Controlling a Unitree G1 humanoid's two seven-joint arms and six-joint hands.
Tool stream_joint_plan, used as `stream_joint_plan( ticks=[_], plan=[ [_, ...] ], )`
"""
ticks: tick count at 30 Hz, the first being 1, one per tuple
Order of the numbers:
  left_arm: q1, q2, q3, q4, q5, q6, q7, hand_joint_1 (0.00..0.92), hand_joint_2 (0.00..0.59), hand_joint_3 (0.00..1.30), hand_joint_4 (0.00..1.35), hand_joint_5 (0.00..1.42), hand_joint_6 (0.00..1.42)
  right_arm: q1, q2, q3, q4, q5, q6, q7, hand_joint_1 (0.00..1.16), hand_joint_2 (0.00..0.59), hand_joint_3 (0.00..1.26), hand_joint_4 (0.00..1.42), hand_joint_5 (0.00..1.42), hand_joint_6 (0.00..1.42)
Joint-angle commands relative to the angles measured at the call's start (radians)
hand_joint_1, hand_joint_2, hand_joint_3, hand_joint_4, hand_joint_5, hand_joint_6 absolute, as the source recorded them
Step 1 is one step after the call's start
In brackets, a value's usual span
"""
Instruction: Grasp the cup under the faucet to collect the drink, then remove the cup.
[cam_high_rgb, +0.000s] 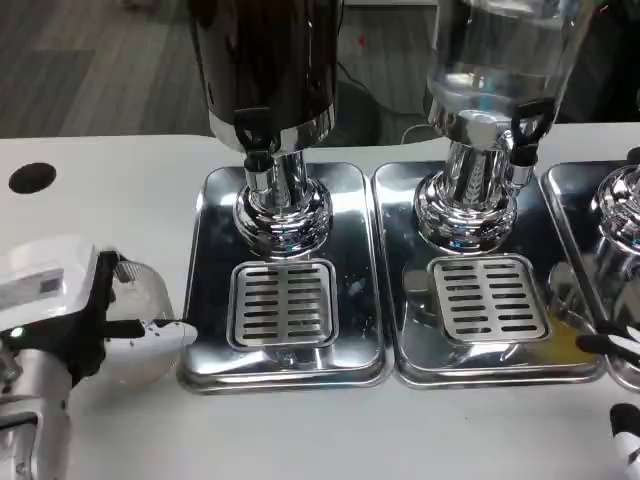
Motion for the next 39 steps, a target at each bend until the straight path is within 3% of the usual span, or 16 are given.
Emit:
stream_joint_plan(
  ticks=[1,10,26,39],
  plan=[
    [0.002,0.009,0.019,-0.064,-0.012,-0.025,0.025,0.346,0.094,0.48,0.55,0.87,1.05,0.000,0.008,0.008,0.008,-0.010,0.002,0.006,0.47,0.498,0.27,0.13,0.11,0.06],
    [-0.010,0.000,0.029,-0.114,-0.017,-0.040,0.013,0.341,0.092,0.48,0.56,0.87,1.07,0.017,0.007,0.013,0.010,0.003,-0.014,0.008,0.47,0.495,0.27,0.13,0.11,0.06],
    [-0.148,-0.096,-0.079,0.017,0.009,-0.027,0.038,0.329,0.095,0.48,0.56,0.87,1.07,0.045,-0.017,-0.014,0.034,0.055,-0.057,0.033,0.48,0.488,0.27,0.13,0.11,0.06],
    [-0.245,-0.147,-0.160,0.127,0.014,-0.006,0.074,0.332,0.099,0.47,0.56,0.87,1.06,0.044,-0.026,-0.041,0.080,0.098,-0.088,0.068,0.49,0.488,0.27,0.13,0.11,0.06]
  ],
)
